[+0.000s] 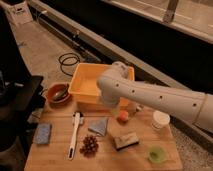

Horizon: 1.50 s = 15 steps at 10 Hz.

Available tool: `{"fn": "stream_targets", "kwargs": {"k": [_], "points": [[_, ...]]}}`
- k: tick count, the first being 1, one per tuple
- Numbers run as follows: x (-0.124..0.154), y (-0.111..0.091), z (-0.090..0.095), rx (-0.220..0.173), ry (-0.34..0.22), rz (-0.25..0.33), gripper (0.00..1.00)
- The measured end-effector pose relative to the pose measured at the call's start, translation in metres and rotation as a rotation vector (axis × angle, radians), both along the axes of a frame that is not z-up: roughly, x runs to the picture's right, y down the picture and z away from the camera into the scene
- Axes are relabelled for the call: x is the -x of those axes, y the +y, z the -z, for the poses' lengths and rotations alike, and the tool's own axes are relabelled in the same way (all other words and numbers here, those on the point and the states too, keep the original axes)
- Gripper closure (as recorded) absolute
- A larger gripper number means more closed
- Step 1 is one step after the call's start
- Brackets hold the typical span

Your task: Place towel in plastic cup

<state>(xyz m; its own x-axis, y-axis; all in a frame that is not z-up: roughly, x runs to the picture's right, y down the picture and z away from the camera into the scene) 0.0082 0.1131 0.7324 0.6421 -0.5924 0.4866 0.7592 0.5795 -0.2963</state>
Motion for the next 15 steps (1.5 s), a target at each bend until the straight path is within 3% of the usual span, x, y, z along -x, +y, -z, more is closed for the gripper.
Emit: {"fn": "stream_targets", "kwargs": {"k": [6, 8, 12, 15], "points": [[0.004, 0.007, -0.003, 0.026, -0.020, -0.013, 0.24], [0.004, 0.021, -0.014, 0.070, -0.025, -0.023, 0.24], [0.005, 0.066, -0.057, 0.182, -0.051, -0.071, 0.24], [0.017, 0.078, -0.071, 0.232, -0.079, -0.081, 0.24]]}}
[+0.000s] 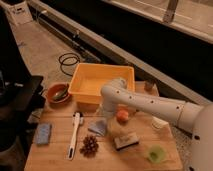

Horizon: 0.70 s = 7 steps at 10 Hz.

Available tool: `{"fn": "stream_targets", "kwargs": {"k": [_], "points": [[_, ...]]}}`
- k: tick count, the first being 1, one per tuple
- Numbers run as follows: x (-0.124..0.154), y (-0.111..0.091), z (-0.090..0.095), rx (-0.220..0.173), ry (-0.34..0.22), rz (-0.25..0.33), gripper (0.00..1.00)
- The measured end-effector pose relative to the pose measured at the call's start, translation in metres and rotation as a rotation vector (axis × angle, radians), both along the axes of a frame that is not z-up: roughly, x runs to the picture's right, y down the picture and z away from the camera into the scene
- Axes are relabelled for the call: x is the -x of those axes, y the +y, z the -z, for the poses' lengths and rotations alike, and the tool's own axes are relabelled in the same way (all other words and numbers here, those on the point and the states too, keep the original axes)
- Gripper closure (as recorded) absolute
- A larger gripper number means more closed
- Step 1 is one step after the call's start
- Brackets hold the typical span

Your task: Place towel in plastic cup

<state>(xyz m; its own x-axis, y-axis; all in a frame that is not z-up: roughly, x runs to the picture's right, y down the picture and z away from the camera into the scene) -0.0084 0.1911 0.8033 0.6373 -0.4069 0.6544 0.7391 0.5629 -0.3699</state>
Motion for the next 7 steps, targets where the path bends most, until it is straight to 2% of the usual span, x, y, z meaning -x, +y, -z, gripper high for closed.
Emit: {"fn": "stream_targets", "kwargs": {"k": [2, 5, 6, 7], "points": [[0.009, 0.012, -0.012, 0.039, -0.032, -0.007, 0.24], [0.011, 0.023, -0.031, 0.078, -0.078, -0.034, 0.26], [0.013, 0.024, -0.033, 0.081, -0.086, -0.036, 0.32], [0.014, 0.025, -0.033, 0.070, -0.090, -0.025, 0.43]]}}
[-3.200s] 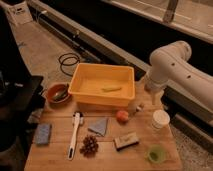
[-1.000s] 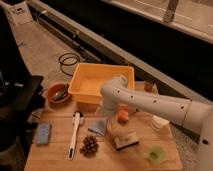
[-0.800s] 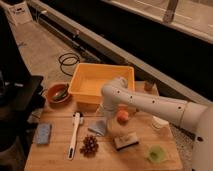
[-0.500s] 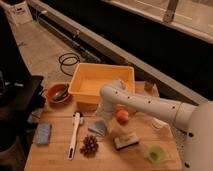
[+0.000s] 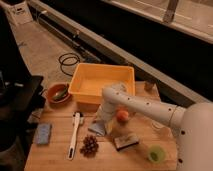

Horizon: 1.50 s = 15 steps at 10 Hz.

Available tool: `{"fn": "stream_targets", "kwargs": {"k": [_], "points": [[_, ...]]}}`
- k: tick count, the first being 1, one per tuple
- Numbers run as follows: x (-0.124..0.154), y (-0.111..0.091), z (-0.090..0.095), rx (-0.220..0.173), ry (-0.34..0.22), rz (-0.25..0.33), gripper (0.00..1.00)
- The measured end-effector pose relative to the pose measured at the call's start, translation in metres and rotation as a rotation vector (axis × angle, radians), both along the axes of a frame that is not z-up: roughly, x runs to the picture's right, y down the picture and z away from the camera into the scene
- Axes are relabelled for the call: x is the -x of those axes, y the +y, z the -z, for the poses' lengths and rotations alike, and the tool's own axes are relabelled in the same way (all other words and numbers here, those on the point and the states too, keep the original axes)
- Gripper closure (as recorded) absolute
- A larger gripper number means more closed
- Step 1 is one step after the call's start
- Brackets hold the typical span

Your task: Place towel in plastic cup

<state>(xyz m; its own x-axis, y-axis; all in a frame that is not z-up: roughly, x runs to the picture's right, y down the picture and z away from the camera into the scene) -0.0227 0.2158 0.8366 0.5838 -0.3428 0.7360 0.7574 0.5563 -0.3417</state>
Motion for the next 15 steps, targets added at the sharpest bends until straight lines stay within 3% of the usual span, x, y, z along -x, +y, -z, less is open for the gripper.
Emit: {"fn": "stream_targets", "kwargs": {"k": [4, 5, 7, 10, 15], "points": [[0.012, -0.013, 0.017, -0.059, -0.012, 0.032, 0.84], [0.014, -0.016, 0.020, -0.069, -0.013, 0.036, 0.89], [0.010, -0.021, 0.027, -0.094, -0.002, 0.035, 0.90], [-0.003, -0.047, 0.058, -0.143, 0.031, 0.041, 0.90], [-0.082, -0.072, 0.101, -0.134, 0.139, 0.026, 0.90]]}}
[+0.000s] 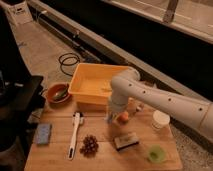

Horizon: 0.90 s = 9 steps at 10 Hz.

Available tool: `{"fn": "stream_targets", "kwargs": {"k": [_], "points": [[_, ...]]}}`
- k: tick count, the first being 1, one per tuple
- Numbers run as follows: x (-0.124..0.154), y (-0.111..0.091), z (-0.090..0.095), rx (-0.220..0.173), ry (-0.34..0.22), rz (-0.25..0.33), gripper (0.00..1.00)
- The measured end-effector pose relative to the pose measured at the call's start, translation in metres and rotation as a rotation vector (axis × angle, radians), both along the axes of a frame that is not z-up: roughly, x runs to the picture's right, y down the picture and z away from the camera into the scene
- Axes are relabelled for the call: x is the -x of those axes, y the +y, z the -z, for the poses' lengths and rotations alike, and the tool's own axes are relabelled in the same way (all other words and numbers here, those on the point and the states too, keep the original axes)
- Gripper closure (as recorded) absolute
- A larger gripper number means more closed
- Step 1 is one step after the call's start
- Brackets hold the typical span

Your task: Place towel in plastic cup

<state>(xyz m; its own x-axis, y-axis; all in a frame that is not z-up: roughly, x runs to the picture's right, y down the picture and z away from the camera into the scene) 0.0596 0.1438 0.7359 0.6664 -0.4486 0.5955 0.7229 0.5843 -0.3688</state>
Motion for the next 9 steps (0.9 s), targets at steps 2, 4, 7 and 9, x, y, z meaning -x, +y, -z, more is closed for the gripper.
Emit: {"fn": "stream_targets", "kwargs": {"k": [2, 4, 7, 9], "points": [[-0.038, 0.001, 0.017, 0.021, 0.062, -0.016, 0.90], [-0.076, 0.011, 0.041, 0.048, 0.151, -0.032, 0.90], [-0.128, 0.045, 0.080, 0.107, 0.288, -0.088, 0.90], [-0.148, 0.069, 0.097, 0.151, 0.359, -0.117, 0.90]]}}
